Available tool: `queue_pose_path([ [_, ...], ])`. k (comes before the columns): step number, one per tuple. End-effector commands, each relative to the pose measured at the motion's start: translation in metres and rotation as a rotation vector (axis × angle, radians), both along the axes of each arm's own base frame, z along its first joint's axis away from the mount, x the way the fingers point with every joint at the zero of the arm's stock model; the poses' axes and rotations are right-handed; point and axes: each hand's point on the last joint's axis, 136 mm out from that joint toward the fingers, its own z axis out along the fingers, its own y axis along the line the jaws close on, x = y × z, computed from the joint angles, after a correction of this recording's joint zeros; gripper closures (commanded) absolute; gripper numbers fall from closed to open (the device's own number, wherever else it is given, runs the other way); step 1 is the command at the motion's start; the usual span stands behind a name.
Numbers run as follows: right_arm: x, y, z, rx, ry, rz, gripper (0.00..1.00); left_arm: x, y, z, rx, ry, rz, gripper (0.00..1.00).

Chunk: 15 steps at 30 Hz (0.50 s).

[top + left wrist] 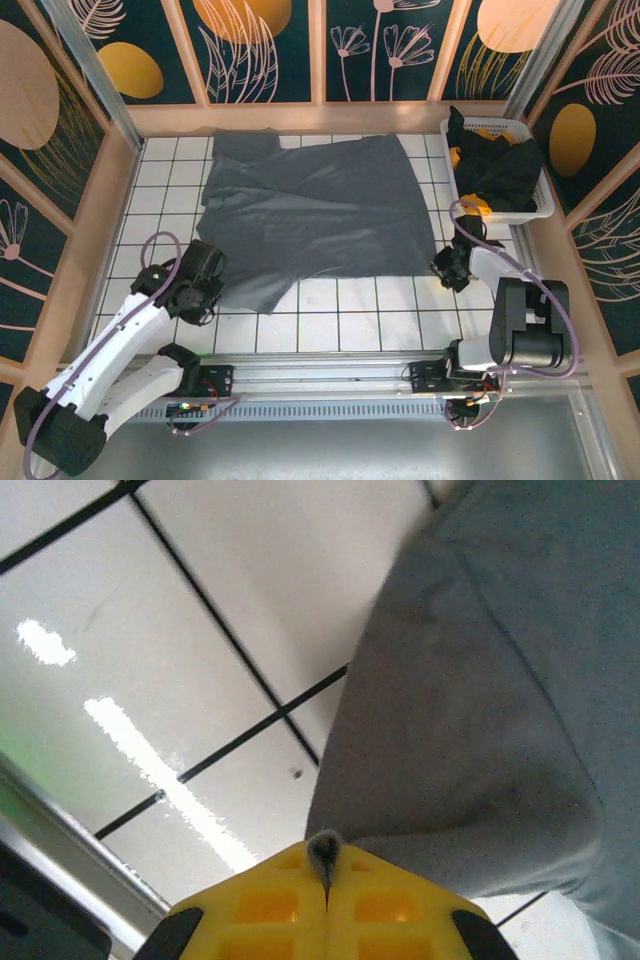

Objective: Fold and stack the t-shirts

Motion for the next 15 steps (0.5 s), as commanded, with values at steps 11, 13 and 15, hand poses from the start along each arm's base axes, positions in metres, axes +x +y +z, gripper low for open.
queue_pose_path([
  [11, -0.045, 0.020, 0.040, 0.014, 0.013, 0.054, 1.00, -0.014, 0.003, 0.011, -0.022, 0.041, 0.062, 1.00],
  [13, -0.049, 0.023, 0.039, 0.013, 0.019, 0.071, 1.00, -0.004, 0.004, 0.023, 0.006, 0.014, 0.042, 1.00],
  [15, -0.044, 0.022, 0.040, 0.003, 0.010, 0.076, 1.00, 0.011, 0.006, 0.035, 0.043, -0.030, 0.023, 1.00],
])
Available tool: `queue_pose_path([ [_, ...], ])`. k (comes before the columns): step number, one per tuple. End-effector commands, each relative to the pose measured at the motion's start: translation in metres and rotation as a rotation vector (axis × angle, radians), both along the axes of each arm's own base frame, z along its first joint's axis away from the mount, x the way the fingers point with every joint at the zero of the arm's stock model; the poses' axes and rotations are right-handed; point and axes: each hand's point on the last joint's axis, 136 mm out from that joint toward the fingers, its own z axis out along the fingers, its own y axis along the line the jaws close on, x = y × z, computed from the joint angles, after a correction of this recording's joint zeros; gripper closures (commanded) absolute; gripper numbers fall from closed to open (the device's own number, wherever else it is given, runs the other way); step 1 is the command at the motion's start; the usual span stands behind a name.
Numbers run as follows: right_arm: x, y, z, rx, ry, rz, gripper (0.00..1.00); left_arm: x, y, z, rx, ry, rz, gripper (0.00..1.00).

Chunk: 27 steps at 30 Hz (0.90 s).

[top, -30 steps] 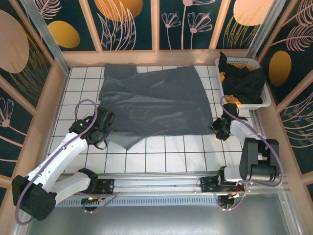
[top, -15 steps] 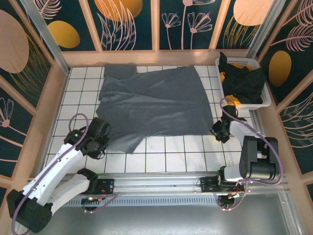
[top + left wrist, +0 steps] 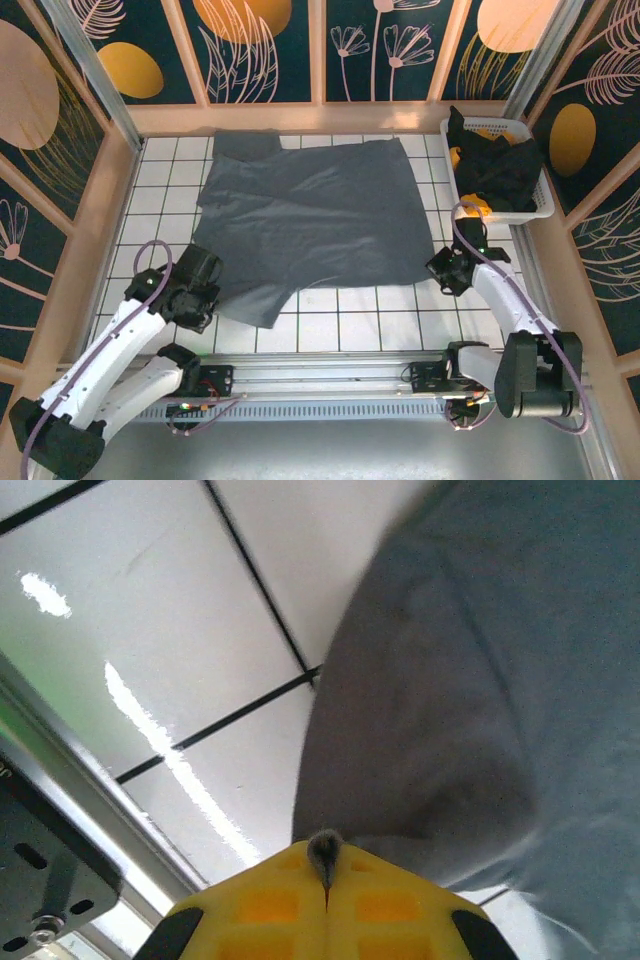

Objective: Fold and stack the t-shirts

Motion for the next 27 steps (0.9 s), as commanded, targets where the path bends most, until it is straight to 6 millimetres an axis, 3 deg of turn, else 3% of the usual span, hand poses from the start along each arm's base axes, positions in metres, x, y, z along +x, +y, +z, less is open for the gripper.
queue_pose_path([
  [1, -0.011, 0.000, -0.004, -0.004, 0.063, -0.007, 1.00, 0.020, 0.010, 0.022, 0.093, -0.069, -0.031, 1.00],
  [5, 0.019, 0.001, 0.014, -0.003, 0.003, -0.010, 1.00, 0.059, 0.005, 0.046, 0.134, -0.200, -0.051, 1.00],
  [9, 0.051, 0.008, 0.025, 0.033, -0.034, 0.006, 1.00, 0.097, -0.010, 0.048, 0.163, -0.260, -0.123, 1.00],
  [11, 0.066, 0.012, 0.030, 0.056, -0.052, 0.005, 1.00, 0.109, -0.012, 0.039, 0.201, -0.242, -0.151, 1.00],
  [14, 0.087, 0.015, 0.036, 0.074, -0.068, -0.002, 1.00, 0.144, -0.017, 0.056, 0.227, -0.317, -0.161, 1.00],
  [18, 0.113, 0.015, 0.041, 0.083, -0.089, -0.010, 1.00, 0.181, -0.012, 0.074, 0.277, -0.380, -0.167, 1.00],
  [27, 0.173, 0.014, 0.050, 0.098, -0.137, -0.028, 1.00, 0.238, 0.019, 0.082, 0.401, -0.383, -0.197, 1.00],
])
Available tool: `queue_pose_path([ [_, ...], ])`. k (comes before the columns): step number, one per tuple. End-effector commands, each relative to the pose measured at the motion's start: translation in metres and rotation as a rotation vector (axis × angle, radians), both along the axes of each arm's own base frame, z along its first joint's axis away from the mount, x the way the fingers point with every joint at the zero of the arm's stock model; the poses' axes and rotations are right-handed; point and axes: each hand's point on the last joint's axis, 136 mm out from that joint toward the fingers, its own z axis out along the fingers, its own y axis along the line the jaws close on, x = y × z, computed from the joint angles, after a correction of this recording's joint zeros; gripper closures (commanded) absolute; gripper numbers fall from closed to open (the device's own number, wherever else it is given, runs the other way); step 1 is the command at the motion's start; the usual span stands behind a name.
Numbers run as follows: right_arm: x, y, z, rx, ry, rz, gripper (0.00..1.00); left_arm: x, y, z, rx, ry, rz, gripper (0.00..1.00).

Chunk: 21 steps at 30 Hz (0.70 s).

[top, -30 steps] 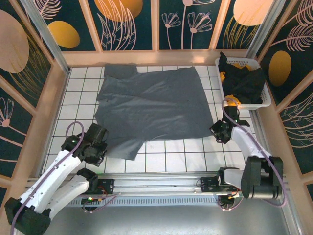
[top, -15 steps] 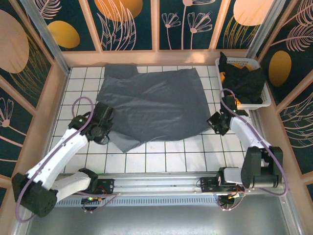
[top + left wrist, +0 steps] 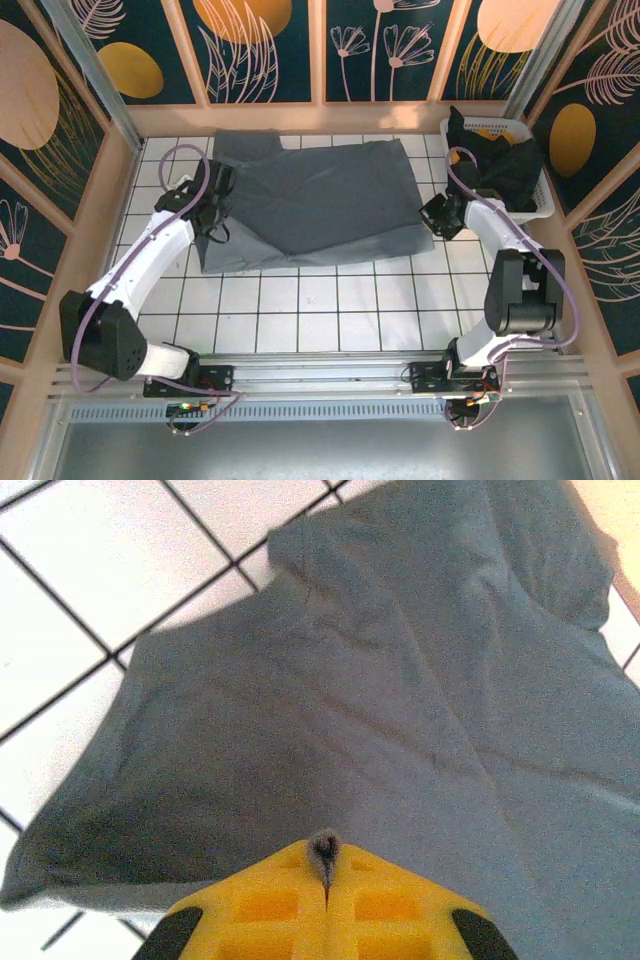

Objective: Fold and stack the t-shirts

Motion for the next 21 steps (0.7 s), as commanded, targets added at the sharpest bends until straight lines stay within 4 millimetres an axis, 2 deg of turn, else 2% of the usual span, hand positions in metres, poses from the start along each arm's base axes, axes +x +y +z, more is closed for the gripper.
queue_pose_path([
  [1, 0.029, -0.001, 0.010, 0.010, -0.046, -0.012, 1.00, 0.022, 0.016, 0.012, 0.092, -0.033, -0.021, 1.00],
  [10, 0.063, -0.003, -0.005, -0.007, -0.023, -0.010, 1.00, 0.068, 0.028, 0.009, 0.176, -0.050, -0.067, 1.00],
  [14, 0.072, -0.001, -0.013, -0.004, -0.011, -0.003, 1.00, 0.082, 0.026, -0.005, 0.213, -0.006, -0.113, 1.00],
  [16, 0.076, 0.000, -0.018, -0.003, -0.002, 0.002, 1.00, 0.089, 0.024, -0.022, 0.226, 0.032, -0.142, 1.00],
  [21, 0.081, -0.001, -0.027, -0.009, 0.018, 0.002, 1.00, 0.104, 0.019, -0.037, 0.243, 0.057, -0.178, 1.00],
])
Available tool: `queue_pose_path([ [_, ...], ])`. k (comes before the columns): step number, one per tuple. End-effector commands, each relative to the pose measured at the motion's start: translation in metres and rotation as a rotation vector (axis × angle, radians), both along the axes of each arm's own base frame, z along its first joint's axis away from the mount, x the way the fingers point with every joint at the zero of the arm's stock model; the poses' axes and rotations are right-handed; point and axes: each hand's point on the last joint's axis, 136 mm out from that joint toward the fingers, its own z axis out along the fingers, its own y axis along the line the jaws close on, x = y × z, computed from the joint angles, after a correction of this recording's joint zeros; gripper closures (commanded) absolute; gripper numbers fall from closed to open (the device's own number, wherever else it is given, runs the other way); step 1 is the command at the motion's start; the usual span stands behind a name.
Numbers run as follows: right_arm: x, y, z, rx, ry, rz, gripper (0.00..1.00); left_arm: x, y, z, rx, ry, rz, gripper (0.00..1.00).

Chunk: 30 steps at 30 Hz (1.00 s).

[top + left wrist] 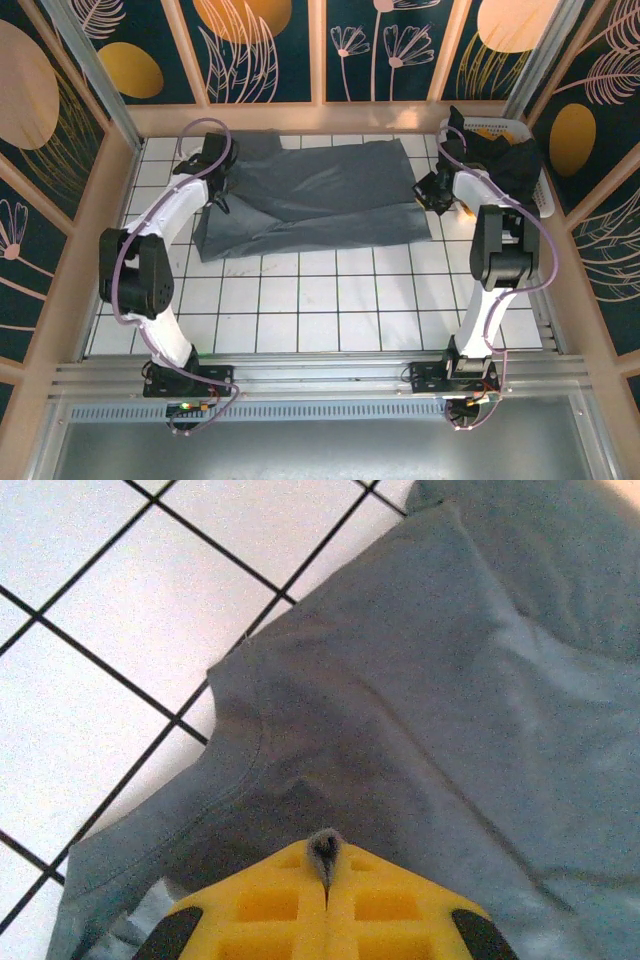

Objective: Fold and stack the t-shirts

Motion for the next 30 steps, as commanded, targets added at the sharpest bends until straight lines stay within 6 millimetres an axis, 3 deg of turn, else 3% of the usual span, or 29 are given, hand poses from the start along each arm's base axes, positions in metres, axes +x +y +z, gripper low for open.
queue_pose_path([
  [1, 0.007, -0.002, 0.000, -0.005, 0.003, 0.004, 1.00, 0.018, 0.003, 0.005, 0.041, -0.022, -0.039, 1.00],
  [6, 0.012, 0.000, -0.008, -0.006, 0.015, 0.016, 1.00, 0.034, 0.001, -0.006, 0.081, 0.008, -0.075, 0.97],
  [7, 0.013, 0.000, -0.009, -0.007, 0.018, 0.022, 1.00, 0.036, 0.000, -0.007, 0.083, 0.017, -0.088, 0.82],
  [8, 0.014, -0.001, -0.009, -0.012, 0.020, 0.031, 0.96, 0.039, -0.001, -0.007, 0.087, 0.025, -0.101, 0.49],
  [9, 0.015, -0.002, -0.006, -0.026, 0.016, 0.037, 0.78, 0.039, 0.000, -0.003, 0.094, 0.028, -0.100, 0.23],
  [10, 0.016, -0.003, -0.002, -0.042, 0.006, 0.042, 0.67, 0.037, 0.001, 0.000, 0.101, 0.029, -0.097, 0.16],
  [12, 0.016, -0.009, 0.012, -0.081, -0.026, 0.047, 0.51, 0.030, 0.004, 0.016, 0.103, 0.011, -0.096, 0.14],
  [15, 0.010, -0.014, 0.032, -0.121, -0.066, 0.062, 0.46, 0.003, 0.004, 0.024, 0.057, 0.027, -0.092, 0.20],
  [17, 0.001, -0.011, 0.041, -0.128, -0.091, 0.080, 0.47, -0.025, 0.002, 0.016, 0.003, 0.065, -0.081, 0.27],
  [20, -0.023, 0.004, 0.038, -0.125, -0.106, 0.131, 0.50, -0.069, -0.002, -0.005, -0.104, 0.108, -0.060, 0.40],
  [24, -0.057, 0.026, 0.017, -0.117, -0.076, 0.216, 0.58, -0.111, -0.007, -0.042, -0.258, 0.179, -0.011, 0.52],
  [26, -0.073, 0.025, 0.006, -0.127, -0.043, 0.226, 0.58, -0.129, -0.001, -0.060, -0.300, 0.226, 0.044, 0.52],
  [28, -0.088, 0.021, -0.003, -0.126, -0.020, 0.218, 0.55, -0.147, 0.009, -0.075, -0.337, 0.251, 0.124, 0.45],
  [30, -0.099, 0.016, -0.008, -0.118, -0.013, 0.207, 0.51, -0.156, 0.019, -0.082, -0.380, 0.231, 0.194, 0.41],
])
